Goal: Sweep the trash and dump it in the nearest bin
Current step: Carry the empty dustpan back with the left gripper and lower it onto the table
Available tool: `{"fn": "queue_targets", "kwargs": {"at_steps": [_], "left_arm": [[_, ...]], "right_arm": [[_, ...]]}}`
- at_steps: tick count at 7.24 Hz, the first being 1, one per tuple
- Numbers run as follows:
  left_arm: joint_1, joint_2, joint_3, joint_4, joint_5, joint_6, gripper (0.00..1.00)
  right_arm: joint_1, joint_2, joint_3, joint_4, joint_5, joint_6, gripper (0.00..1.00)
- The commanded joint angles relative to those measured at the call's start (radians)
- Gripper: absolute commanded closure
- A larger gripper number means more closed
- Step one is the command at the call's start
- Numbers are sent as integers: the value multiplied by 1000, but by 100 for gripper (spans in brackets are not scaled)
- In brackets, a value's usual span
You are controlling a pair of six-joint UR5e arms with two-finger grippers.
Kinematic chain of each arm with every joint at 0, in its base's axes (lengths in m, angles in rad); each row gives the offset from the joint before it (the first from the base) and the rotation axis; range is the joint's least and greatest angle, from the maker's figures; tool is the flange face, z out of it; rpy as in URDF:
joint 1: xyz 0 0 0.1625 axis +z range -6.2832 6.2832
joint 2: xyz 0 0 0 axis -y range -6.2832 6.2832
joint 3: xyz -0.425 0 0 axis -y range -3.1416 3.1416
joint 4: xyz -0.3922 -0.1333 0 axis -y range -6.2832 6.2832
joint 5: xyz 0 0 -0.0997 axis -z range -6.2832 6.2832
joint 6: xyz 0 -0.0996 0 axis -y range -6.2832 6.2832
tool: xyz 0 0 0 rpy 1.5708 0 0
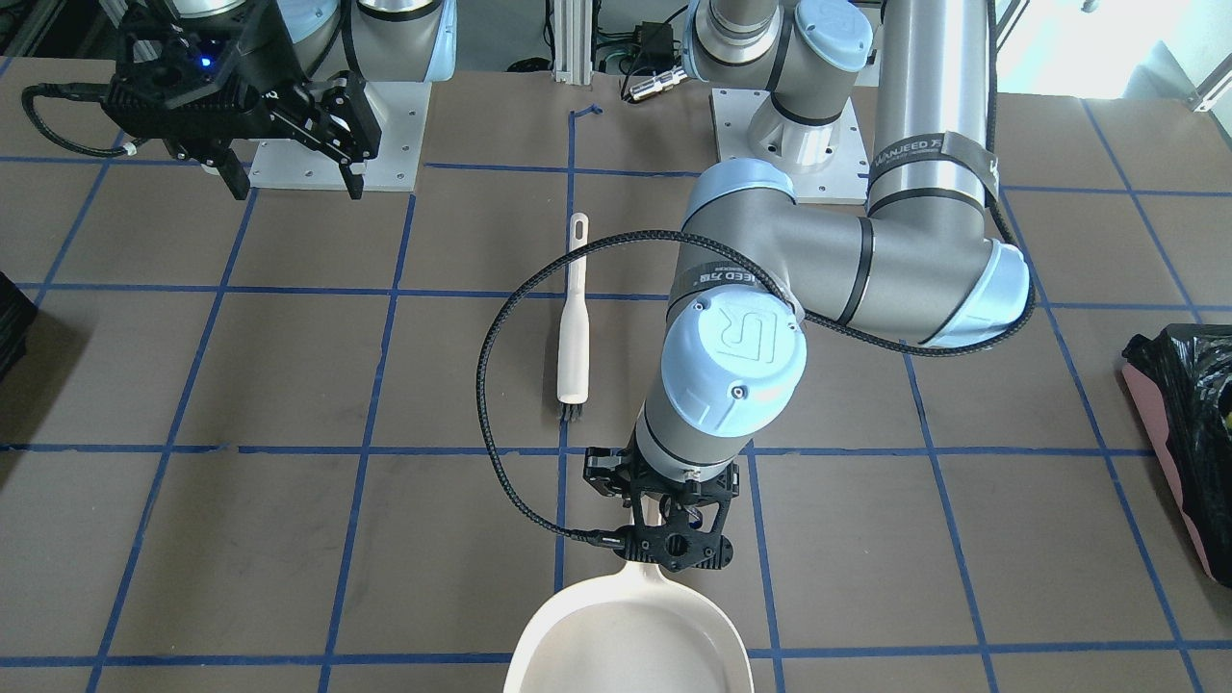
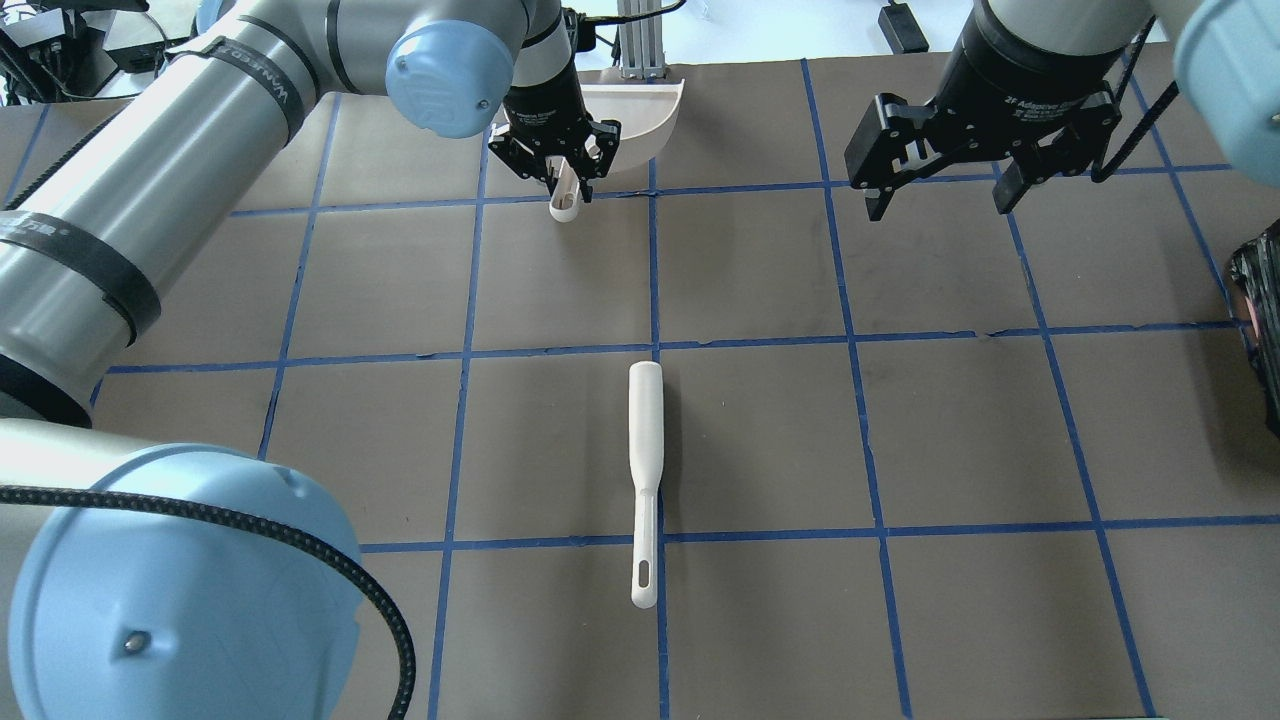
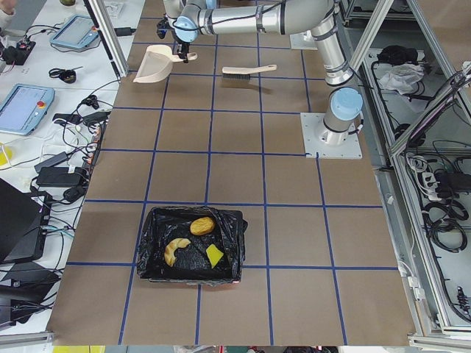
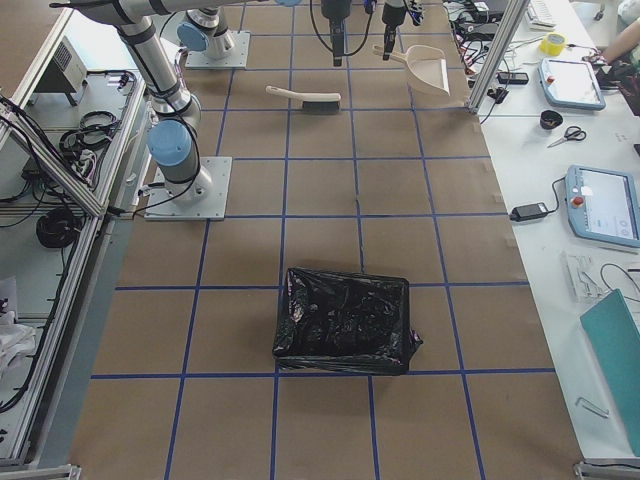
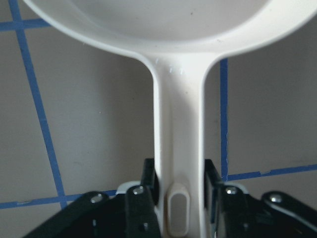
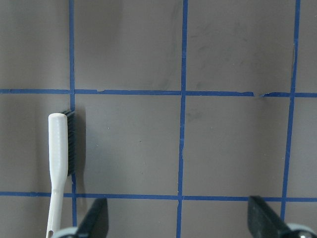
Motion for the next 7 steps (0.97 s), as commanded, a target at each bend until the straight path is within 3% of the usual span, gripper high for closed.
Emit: {"fn": "queue_targets", "kwargs": {"at_steps": [1,7], "left_arm": [[-33,0,-62,60,-16,-91,100],[-78,-4,-124,77,-31,-123,100]], "right_arm": [[0,0,0,-1,0,0,0],[0,1,3,-6,3,0,0]]}}
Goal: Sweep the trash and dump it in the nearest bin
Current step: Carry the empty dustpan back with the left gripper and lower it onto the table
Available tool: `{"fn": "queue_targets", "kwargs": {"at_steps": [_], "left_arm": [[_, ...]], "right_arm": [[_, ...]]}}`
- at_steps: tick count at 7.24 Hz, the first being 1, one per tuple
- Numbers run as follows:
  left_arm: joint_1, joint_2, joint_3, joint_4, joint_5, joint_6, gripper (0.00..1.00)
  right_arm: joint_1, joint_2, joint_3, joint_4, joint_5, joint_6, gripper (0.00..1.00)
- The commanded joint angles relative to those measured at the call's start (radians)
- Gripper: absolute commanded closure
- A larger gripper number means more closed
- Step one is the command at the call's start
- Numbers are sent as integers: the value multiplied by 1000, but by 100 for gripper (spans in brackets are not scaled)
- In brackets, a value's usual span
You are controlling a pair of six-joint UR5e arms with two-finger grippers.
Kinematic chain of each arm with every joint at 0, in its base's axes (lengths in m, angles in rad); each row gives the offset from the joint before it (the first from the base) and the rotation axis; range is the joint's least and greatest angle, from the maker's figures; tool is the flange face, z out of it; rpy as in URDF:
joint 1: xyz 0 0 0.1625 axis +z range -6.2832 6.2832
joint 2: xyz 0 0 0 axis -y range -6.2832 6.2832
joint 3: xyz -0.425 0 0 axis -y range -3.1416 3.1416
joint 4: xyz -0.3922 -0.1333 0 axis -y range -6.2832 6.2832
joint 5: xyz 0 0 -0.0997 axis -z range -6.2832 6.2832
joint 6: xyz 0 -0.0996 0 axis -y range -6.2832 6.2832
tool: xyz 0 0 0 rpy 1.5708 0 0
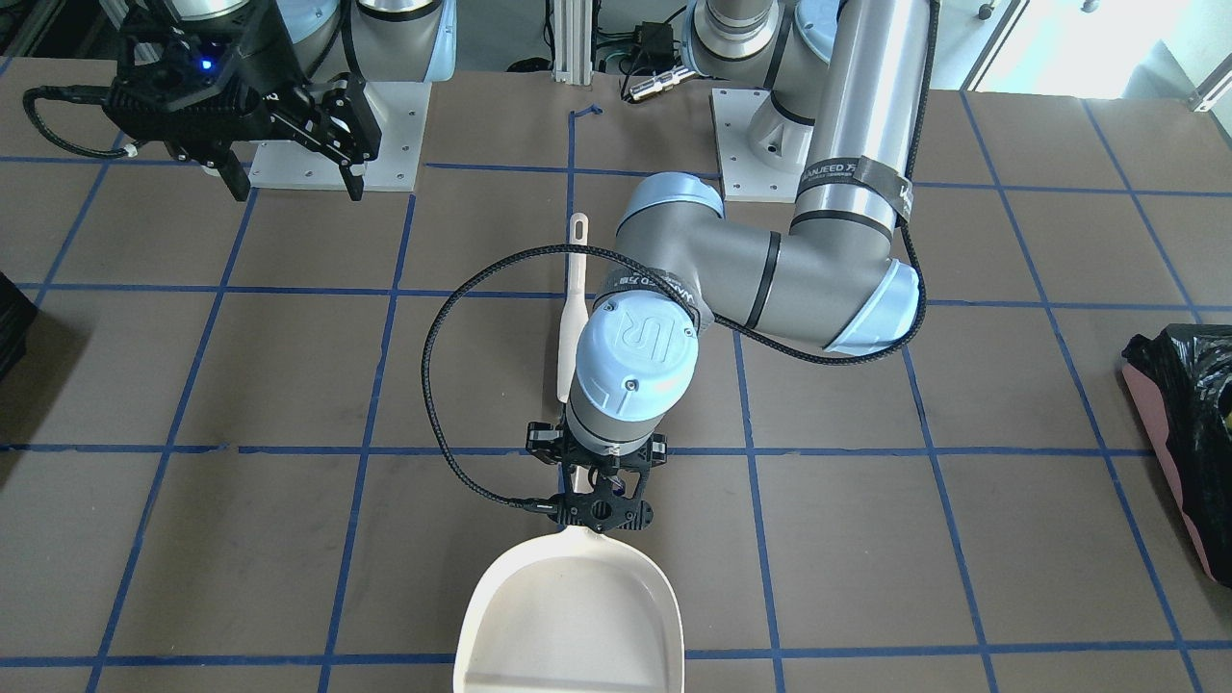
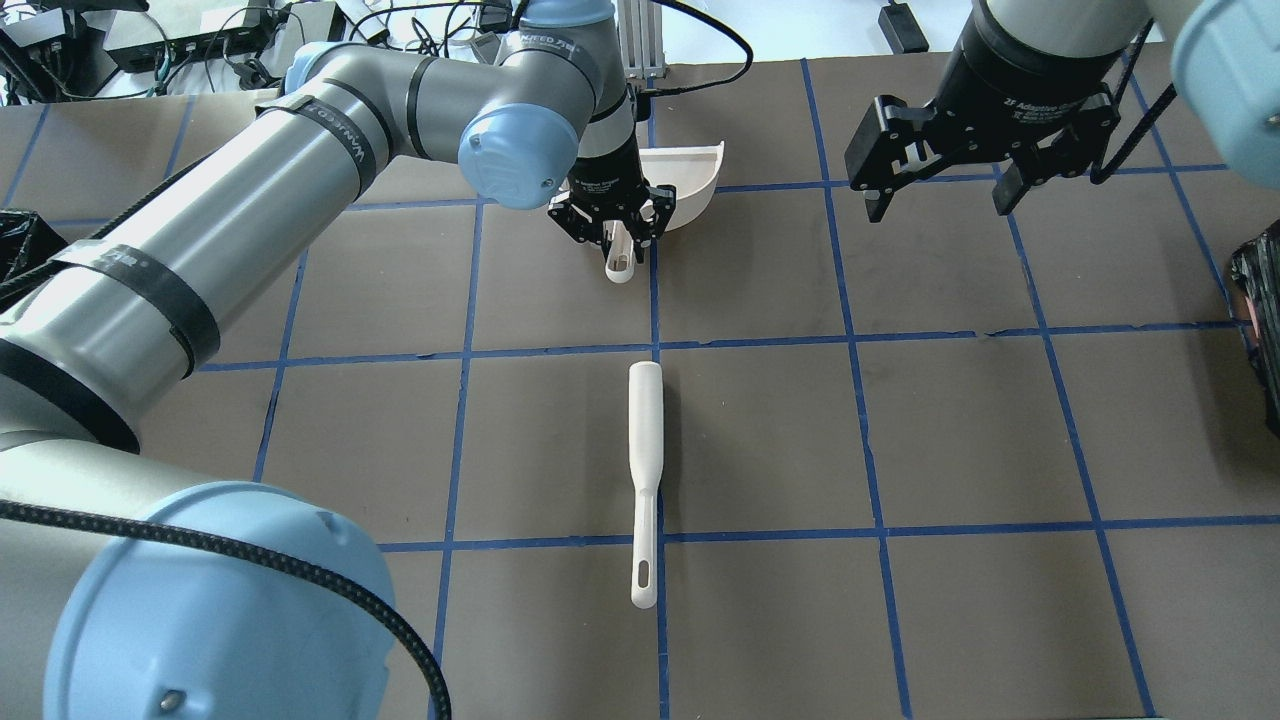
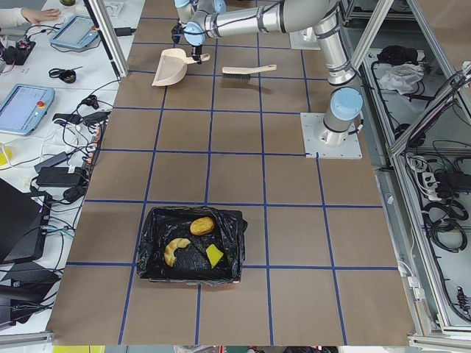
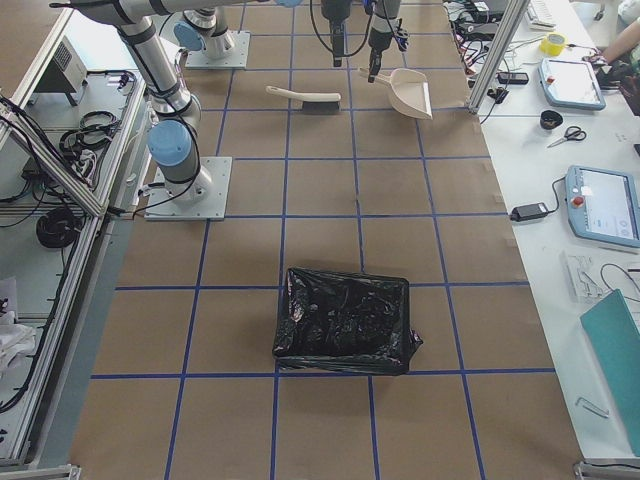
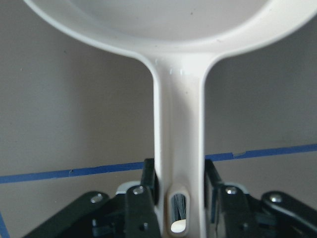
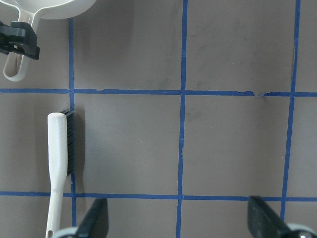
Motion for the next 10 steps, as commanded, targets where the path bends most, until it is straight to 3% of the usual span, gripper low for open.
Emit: {"fn": "queue_targets", "kwargs": {"at_steps": [1,10], "left_arm": [[-14,5,-13,11,-1,-77,100],[-62,-11,-19,21,9,-74,100]], "right_arm": [[0,4,0,-5,0,0,0],[-3,9,0,-8,4,0,0]]}}
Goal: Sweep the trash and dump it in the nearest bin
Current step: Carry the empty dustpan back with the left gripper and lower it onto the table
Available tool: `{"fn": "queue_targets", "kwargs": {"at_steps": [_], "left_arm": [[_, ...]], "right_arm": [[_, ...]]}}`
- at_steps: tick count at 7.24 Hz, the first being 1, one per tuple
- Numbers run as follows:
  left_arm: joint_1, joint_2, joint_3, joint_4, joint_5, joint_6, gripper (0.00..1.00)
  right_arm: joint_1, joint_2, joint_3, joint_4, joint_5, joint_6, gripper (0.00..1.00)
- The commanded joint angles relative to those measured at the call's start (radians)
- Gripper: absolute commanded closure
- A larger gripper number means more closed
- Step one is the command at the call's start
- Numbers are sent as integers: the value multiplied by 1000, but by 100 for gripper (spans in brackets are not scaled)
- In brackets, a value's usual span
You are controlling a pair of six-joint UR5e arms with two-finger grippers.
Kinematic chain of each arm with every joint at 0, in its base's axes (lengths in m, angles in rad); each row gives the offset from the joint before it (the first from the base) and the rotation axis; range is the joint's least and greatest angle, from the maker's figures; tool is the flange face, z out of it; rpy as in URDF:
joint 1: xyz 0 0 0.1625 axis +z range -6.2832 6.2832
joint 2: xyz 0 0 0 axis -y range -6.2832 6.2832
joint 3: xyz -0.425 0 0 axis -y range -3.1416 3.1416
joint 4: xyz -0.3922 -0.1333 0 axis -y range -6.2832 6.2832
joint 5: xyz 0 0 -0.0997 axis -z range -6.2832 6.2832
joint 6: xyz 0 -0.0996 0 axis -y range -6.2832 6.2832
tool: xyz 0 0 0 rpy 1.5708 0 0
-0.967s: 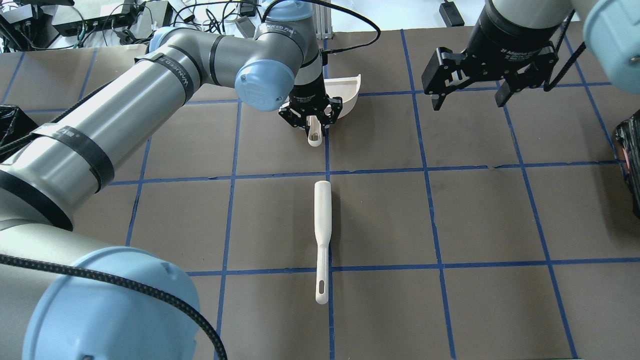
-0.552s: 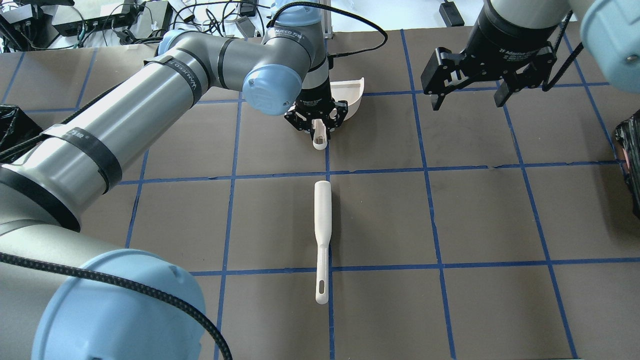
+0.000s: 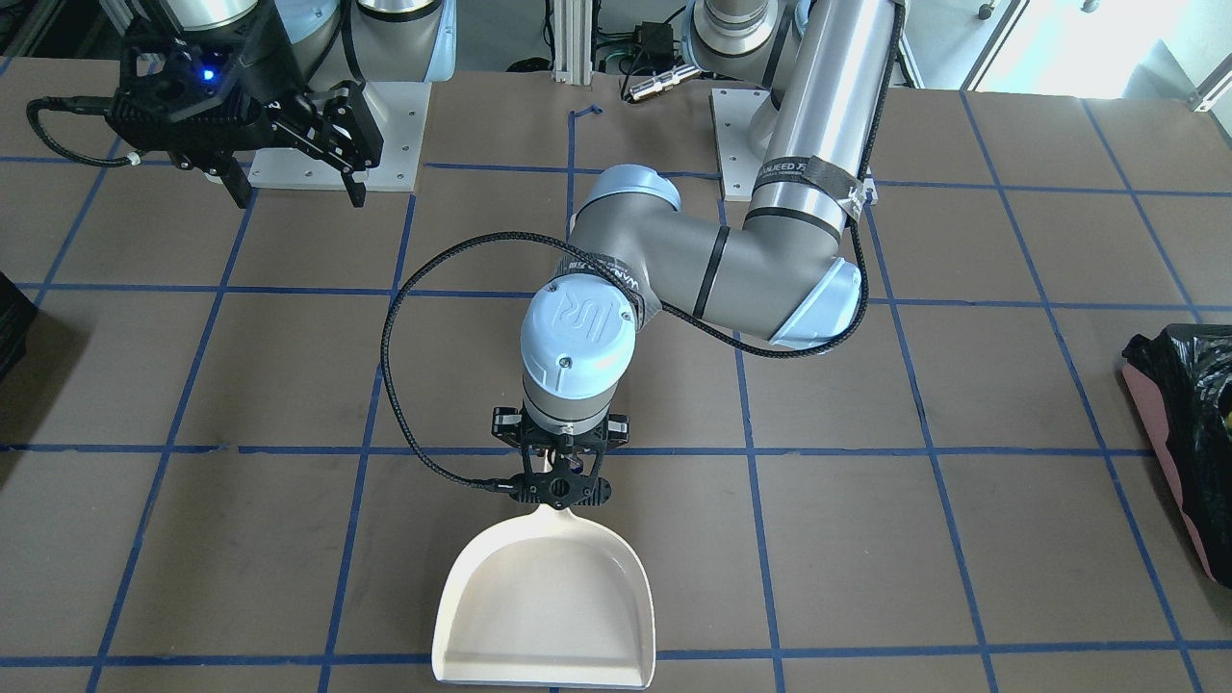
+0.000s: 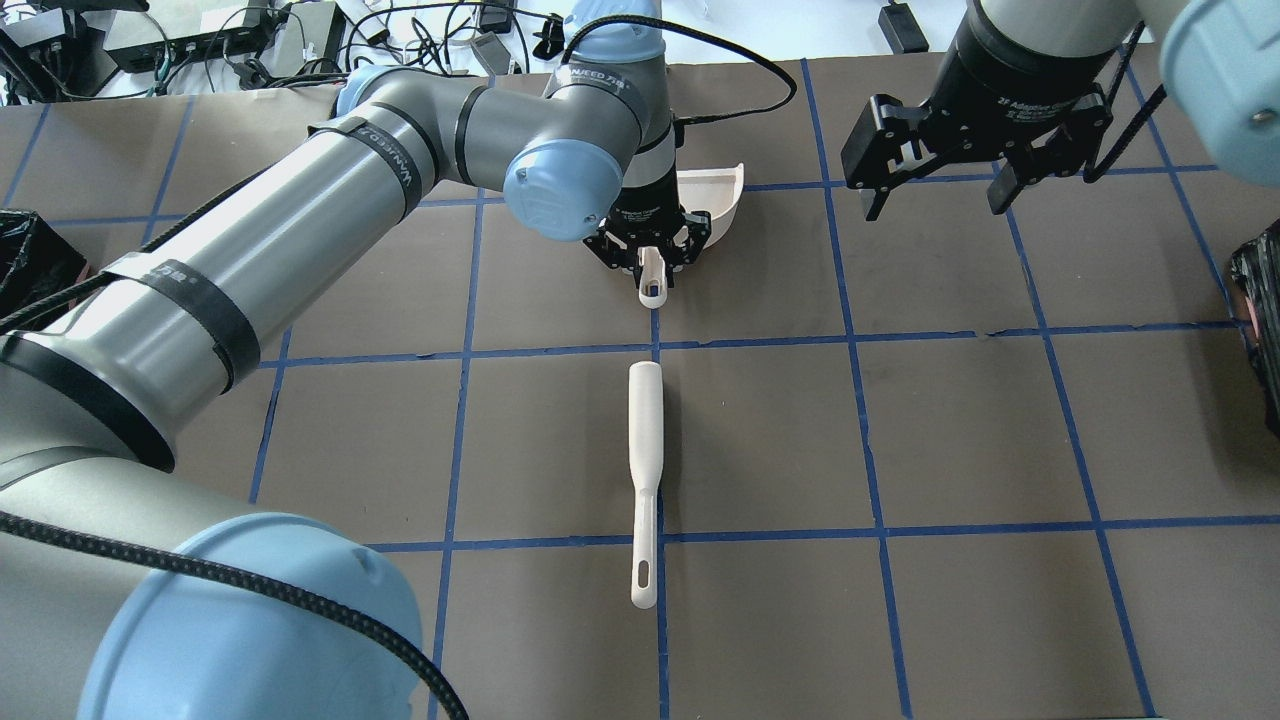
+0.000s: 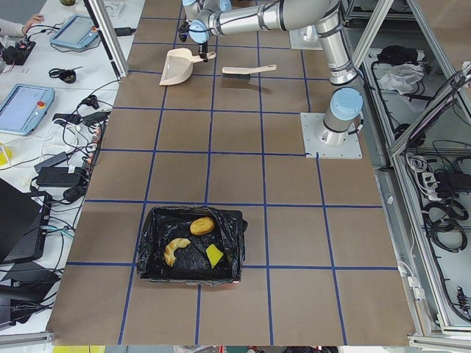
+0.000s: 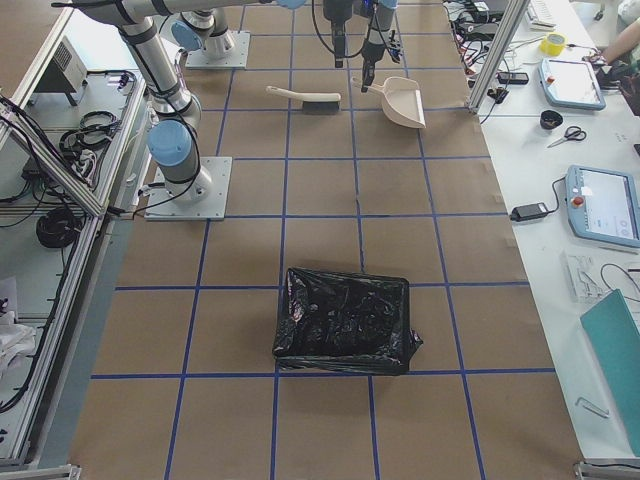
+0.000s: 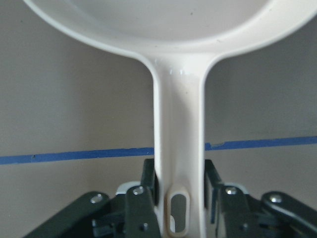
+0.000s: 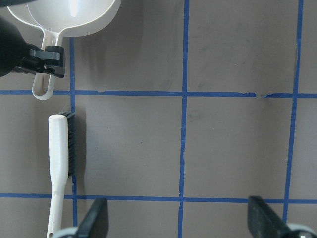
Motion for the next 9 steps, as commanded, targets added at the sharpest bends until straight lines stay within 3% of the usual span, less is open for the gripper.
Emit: {"fn": "queue_targets", "kwargs": {"at_steps": [1,2,5,9], "left_arm": [[-1,2,-7,0,2,17,64],[-1,2,-11,2,0,22,5],[0,20,-18,16,0,20,0],[101,164,-7,-1,19,28,0]], "right_arm": [[-4,0,0,-1,1,-1,0],[-4,2,0,0,-2,-1,0],[-5,0,0,0,11,2,0],[-4,0,0,0,14,2,0]]}}
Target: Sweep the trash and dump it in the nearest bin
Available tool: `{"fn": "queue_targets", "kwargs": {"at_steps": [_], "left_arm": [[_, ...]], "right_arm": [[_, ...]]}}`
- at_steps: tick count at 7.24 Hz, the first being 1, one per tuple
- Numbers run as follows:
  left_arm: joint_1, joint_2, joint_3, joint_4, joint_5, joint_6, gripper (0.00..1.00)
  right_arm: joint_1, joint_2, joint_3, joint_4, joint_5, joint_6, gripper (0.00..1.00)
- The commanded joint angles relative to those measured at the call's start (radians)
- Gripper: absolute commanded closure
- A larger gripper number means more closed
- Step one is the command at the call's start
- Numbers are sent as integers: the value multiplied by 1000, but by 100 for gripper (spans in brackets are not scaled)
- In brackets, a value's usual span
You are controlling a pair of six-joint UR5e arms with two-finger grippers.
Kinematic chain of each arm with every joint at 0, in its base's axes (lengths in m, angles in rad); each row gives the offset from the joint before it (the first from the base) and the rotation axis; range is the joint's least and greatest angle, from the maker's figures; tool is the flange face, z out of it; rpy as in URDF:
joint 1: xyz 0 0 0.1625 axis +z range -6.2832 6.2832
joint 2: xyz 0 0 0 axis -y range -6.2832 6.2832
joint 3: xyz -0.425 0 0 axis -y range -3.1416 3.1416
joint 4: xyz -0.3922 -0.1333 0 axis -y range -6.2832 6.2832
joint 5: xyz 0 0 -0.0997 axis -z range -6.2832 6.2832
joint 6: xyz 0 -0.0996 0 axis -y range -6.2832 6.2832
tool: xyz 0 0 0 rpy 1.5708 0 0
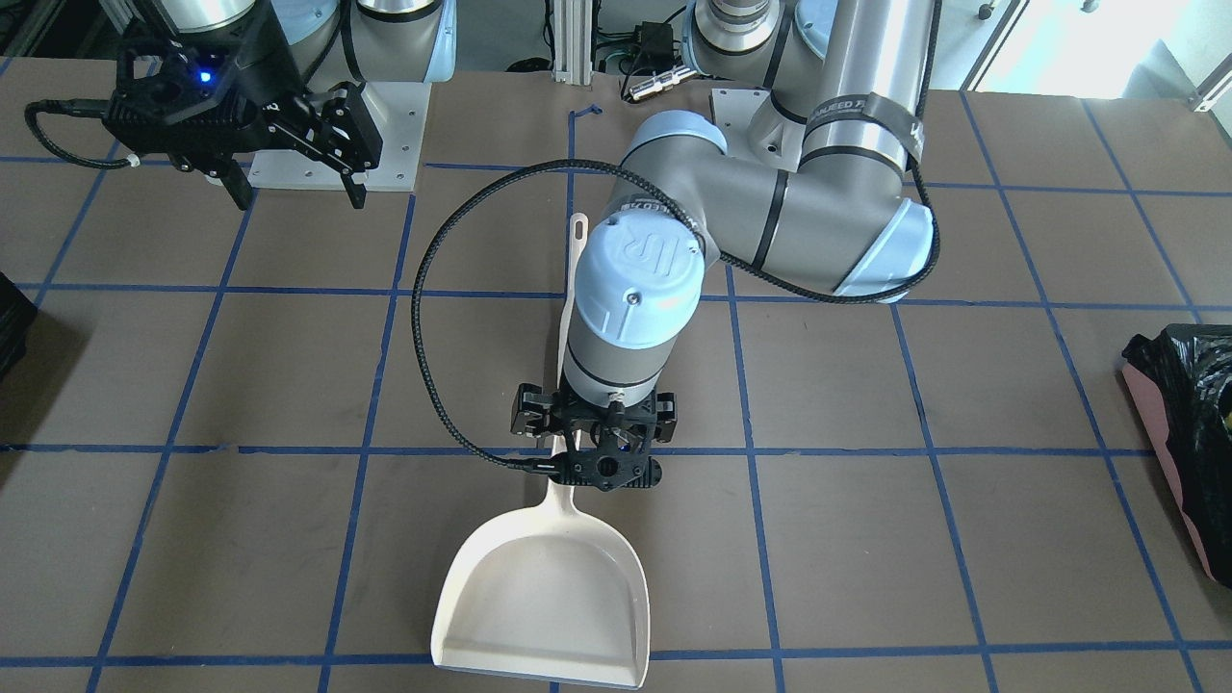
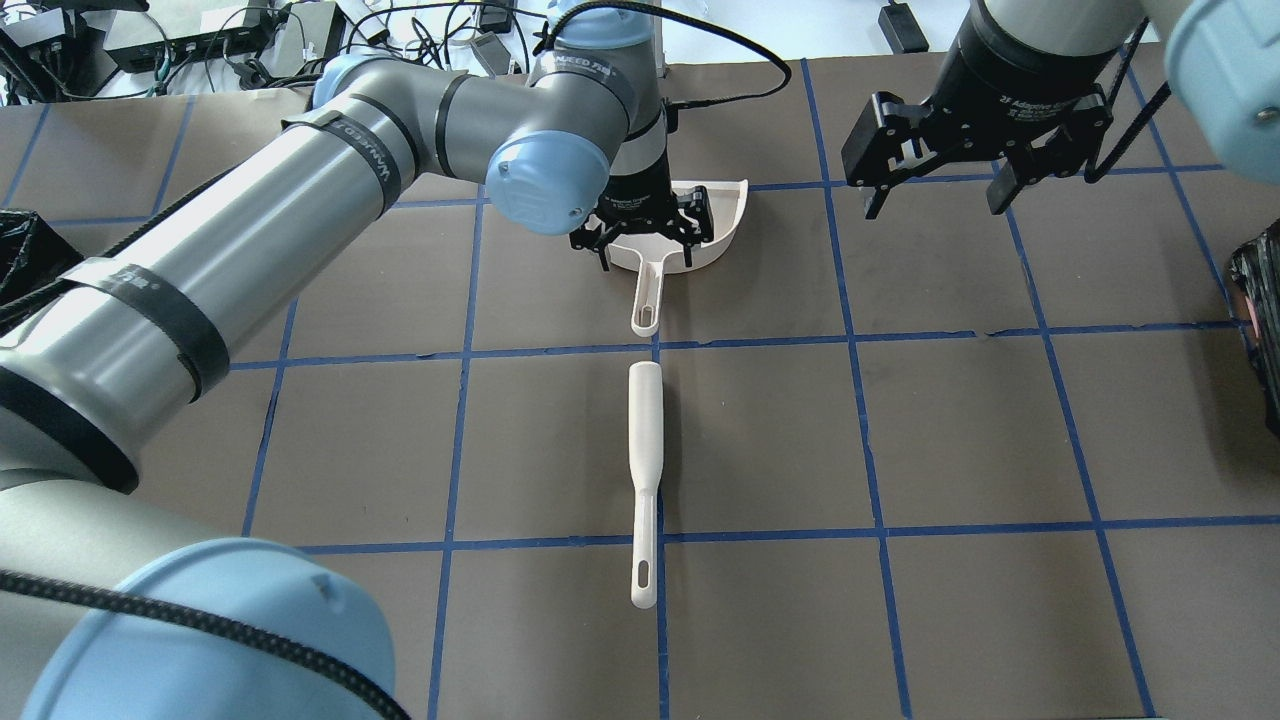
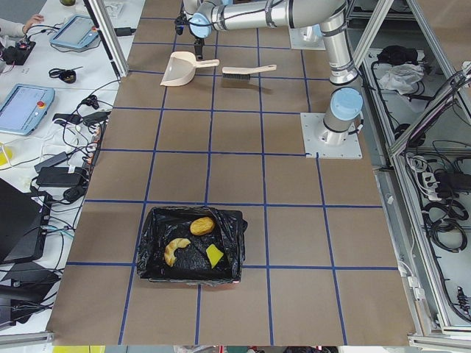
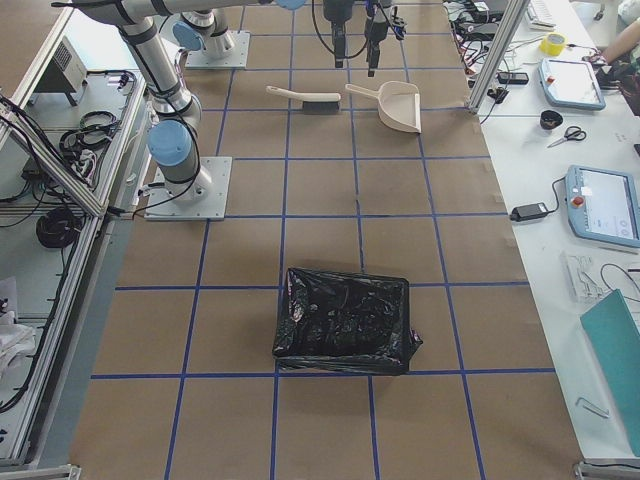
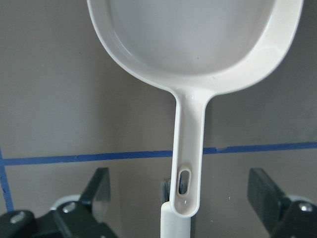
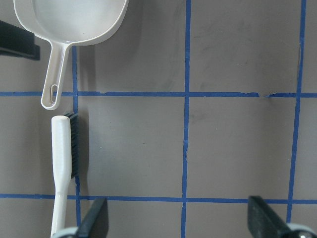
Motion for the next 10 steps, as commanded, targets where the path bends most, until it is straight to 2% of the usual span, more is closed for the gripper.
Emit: {"fn": "queue_targets", "kwargs": {"at_steps": [1,2,4,6,7,8,10], "left_arm": [[79,93,-17,-7,92,72,0],[113,122,-54,-18,142,136,0],[173,217,-86,-67,150,202,0],[171,373,-156,-189,138,192,0],[174,465,-230,-194,137,204,0],[176,516,-281,-193,141,206,0],[194,569,-287,-240,141,247,0]], "right_arm": [[1,0,-1,4,-2,0,0],[0,0,-1,6,-2,0,0],[0,-3,-1,7,-6,5,0],[1,-4,-1,9,-6,3,0],[1,-4,-1,9,-11,3,0],[1,-4,-1,12,-16,5,0],[1,0,-1,6,-20,6,0]]}}
